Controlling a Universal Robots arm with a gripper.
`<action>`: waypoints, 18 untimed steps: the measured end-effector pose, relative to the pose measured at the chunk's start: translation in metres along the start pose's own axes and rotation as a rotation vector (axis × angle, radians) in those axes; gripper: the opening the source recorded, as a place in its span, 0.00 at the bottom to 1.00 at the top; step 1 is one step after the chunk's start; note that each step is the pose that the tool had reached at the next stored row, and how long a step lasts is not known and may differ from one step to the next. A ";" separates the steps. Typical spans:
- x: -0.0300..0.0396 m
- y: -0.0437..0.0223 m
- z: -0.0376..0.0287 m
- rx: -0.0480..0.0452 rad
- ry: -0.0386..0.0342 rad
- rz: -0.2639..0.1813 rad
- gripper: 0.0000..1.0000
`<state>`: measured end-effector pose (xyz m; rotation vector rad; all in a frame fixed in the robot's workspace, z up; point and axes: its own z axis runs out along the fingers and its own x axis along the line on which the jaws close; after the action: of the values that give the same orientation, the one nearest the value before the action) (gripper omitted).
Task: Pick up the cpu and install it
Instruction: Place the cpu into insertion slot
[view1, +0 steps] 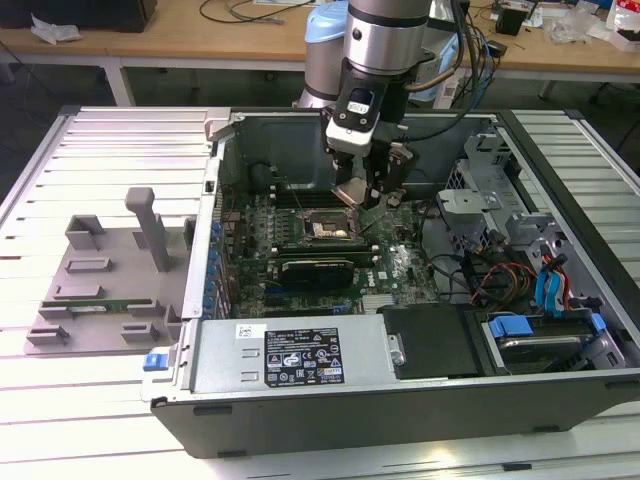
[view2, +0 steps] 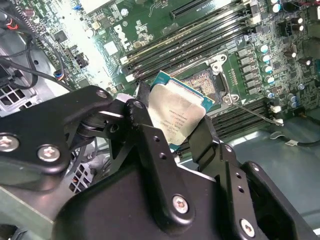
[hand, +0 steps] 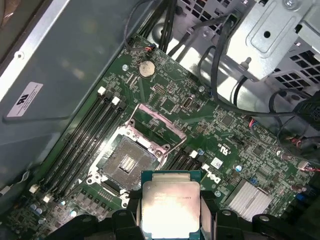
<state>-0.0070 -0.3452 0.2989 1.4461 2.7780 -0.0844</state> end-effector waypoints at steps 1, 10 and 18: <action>0.0000 0.0000 0.0000 0.0002 0.0002 0.005 0.55; 0.0000 0.0000 0.0001 0.0041 0.0025 0.092 0.55; 0.0000 0.0000 0.0002 0.0071 0.0034 0.151 0.55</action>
<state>-0.0070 -0.3452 0.2987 1.6534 2.6623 -0.0906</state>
